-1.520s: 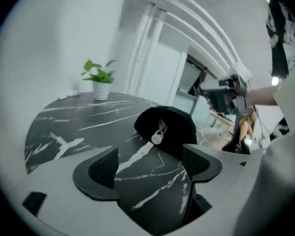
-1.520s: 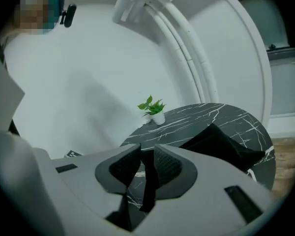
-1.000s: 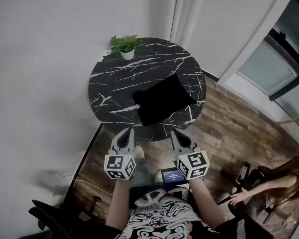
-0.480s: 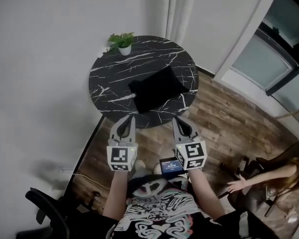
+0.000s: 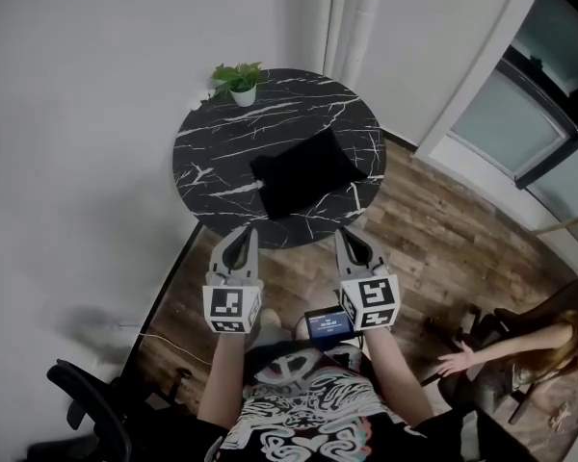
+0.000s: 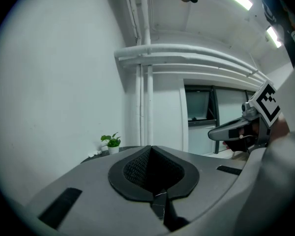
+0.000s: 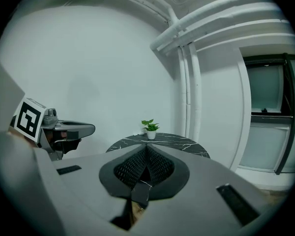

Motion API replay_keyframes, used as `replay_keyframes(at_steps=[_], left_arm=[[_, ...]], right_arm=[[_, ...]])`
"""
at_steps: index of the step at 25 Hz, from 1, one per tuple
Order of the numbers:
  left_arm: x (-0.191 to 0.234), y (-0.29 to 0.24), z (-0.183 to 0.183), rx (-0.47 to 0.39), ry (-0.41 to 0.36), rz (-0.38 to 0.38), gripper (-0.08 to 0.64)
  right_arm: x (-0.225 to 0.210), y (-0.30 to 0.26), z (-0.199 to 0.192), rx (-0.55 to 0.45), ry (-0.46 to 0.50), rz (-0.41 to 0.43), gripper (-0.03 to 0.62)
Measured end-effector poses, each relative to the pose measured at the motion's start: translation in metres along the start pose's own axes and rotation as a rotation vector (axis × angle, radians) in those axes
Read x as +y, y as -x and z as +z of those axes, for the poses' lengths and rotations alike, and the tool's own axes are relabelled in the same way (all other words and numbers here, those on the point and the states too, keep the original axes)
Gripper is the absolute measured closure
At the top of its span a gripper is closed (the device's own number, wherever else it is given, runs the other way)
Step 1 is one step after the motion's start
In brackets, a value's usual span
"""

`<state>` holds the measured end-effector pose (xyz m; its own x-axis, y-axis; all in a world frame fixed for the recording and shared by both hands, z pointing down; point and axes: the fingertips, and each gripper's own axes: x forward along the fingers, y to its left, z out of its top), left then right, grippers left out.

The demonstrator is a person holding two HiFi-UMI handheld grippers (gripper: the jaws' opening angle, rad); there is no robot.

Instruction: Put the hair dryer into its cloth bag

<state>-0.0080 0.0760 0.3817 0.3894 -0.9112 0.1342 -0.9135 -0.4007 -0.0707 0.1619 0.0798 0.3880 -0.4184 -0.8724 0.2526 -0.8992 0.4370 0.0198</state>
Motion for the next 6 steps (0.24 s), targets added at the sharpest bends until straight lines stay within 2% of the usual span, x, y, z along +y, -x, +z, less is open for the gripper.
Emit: replay_keyframes(at_steps=[6], left_arm=[[0.0018, 0.0026, -0.0075, 0.009, -0.002, 0.013, 0.546]], right_arm=[[-0.0014, 0.0009, -0.0041, 0.002, -0.008, 0.009, 0.574]])
